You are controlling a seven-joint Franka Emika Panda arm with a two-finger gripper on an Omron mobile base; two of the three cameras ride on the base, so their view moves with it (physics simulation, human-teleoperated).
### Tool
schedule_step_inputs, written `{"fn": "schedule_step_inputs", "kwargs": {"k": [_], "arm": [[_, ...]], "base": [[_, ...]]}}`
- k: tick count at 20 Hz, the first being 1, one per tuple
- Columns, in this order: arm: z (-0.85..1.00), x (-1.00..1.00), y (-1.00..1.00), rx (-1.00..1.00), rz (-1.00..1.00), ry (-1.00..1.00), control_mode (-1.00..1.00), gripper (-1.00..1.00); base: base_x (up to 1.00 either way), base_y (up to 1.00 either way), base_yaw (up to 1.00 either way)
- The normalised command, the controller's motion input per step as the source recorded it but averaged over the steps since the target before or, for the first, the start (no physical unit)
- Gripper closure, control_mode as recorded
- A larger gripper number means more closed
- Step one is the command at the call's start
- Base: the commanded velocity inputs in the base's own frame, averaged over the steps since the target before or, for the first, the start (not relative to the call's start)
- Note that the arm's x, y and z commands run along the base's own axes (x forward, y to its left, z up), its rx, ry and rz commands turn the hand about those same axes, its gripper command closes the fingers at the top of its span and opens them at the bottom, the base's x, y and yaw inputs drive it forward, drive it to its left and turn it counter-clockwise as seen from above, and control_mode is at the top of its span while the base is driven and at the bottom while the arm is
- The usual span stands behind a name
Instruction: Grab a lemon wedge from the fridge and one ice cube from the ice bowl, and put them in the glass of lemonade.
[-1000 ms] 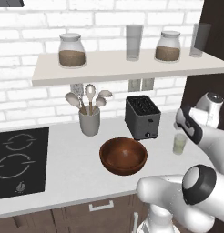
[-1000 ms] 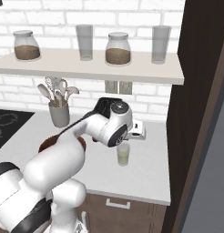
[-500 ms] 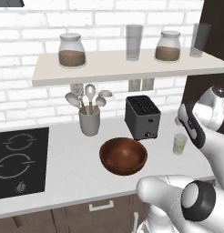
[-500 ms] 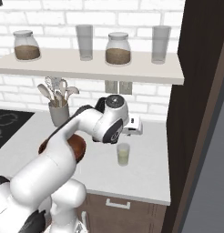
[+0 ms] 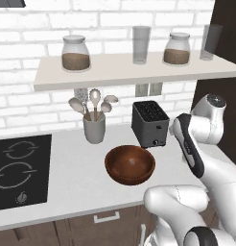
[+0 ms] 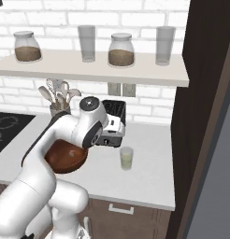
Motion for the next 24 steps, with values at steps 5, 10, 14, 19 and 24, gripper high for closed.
{"fn": "schedule_step_inputs", "kwargs": {"k": [5,10,14,19,24], "arm": [[0.00,-0.01,0.01,0.00,0.04,0.00,-1.00,-1.00],[0.00,-0.06,0.00,0.00,0.05,0.00,-1.00,-1.00],[0.14,-0.29,0.05,0.01,0.07,-0.08,-1.00,-1.00],[0.14,-0.41,0.16,0.04,0.07,-0.10,-1.00,-1.00],[0.22,-0.40,0.43,-0.01,0.05,-0.05,-1.00,-1.00]], "base": [[0.00,0.00,0.00],[0.00,0.00,0.00],[0.00,0.00,0.00],[0.00,0.00,0.00],[0.00,0.00,0.00]]}}
